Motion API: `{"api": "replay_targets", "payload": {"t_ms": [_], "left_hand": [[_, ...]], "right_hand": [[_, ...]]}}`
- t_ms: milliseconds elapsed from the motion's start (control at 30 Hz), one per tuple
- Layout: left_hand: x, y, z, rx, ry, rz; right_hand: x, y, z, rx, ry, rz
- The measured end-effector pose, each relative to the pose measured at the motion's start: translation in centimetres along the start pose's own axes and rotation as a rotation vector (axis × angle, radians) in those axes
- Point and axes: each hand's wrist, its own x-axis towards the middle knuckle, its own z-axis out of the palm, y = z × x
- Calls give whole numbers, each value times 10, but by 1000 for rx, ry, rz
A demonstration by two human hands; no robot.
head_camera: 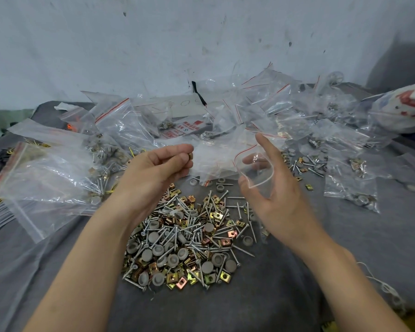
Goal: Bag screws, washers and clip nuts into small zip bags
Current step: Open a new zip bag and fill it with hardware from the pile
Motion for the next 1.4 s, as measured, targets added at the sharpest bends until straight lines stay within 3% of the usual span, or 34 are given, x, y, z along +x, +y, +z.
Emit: {"api": "replay_targets", "payload": {"t_ms": [200,400,700,967,1133,1400], "left_hand": [[-7,30,31,392,102,369],[-22,42,67,653,-69,510],[-25,30,81,740,-177,470],[-18,31,61,692,10,446],[-10,17,43,811,83,299],[-15,-14,22,1303,-224,-2]], "right_hand": [[-1,-2,-1,29,2,-6],[-1,-7,0,72,17,-9],[-2,-3,-4,103,42,24],[0,-3,-4,146,58,13],[2,-2,-6,204,86,11],[2,-5,-10,247,100,25]]}}
